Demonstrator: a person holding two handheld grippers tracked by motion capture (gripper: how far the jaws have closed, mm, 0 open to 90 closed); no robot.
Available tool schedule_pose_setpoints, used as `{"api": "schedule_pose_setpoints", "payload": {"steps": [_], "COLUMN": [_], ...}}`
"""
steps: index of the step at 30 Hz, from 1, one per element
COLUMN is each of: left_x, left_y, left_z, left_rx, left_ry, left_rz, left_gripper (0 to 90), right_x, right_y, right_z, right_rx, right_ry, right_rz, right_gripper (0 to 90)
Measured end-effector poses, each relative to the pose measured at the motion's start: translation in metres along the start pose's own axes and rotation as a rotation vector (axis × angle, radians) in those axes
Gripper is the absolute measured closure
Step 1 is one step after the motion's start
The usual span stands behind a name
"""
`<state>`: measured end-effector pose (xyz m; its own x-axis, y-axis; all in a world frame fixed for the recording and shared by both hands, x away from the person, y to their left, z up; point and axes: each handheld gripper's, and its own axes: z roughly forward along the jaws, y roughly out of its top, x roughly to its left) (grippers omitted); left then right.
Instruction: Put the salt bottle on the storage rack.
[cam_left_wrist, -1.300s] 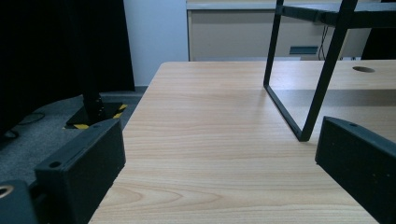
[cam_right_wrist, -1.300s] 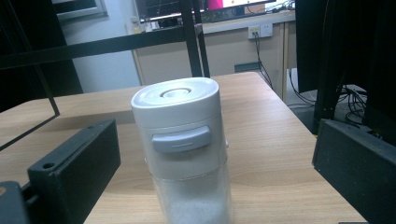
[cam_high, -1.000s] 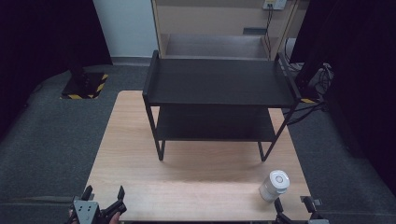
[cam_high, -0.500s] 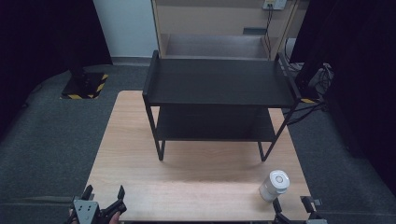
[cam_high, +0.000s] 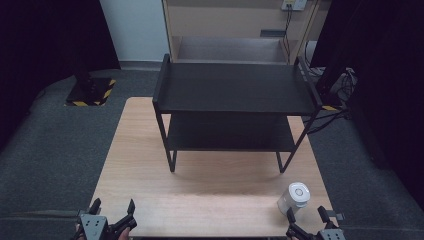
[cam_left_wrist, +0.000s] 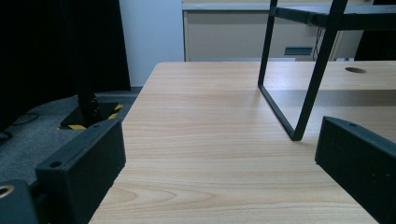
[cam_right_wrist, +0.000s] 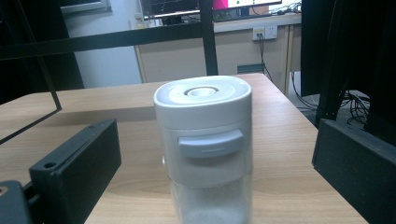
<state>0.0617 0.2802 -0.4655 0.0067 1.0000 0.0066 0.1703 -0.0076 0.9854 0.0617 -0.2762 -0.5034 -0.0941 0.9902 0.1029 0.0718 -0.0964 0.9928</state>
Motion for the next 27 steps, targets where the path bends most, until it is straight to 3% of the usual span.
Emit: {"api": "schedule_pose_setpoints", "payload": {"steps": [14, 18, 27], "left_x": [0.001, 0.001, 0.002], "left_y": [0.0, 0.0, 0.001], "left_z": [0.0, 0.002, 0.003], "left_rx": [0.005, 0.006, 0.007], "left_ry": [0.002, 0.003, 0.007], "left_rz": [0.002, 0.001, 0.002], "left_gripper": [0.6, 0.7, 0.8], "right_x": [0.005, 0.007, 0.014], "right_y": [-0.002, -0.002, -0.005], "right_z": [0.033, 0.042, 0.042], "right_rx": [0.006, 0.006, -0.005], "right_ry": [-0.004, -0.015, -0.044], "right_rz": [-0.033, -0.056, -0.064], "right_gripper": [5.1, 13.9, 23.7]}}
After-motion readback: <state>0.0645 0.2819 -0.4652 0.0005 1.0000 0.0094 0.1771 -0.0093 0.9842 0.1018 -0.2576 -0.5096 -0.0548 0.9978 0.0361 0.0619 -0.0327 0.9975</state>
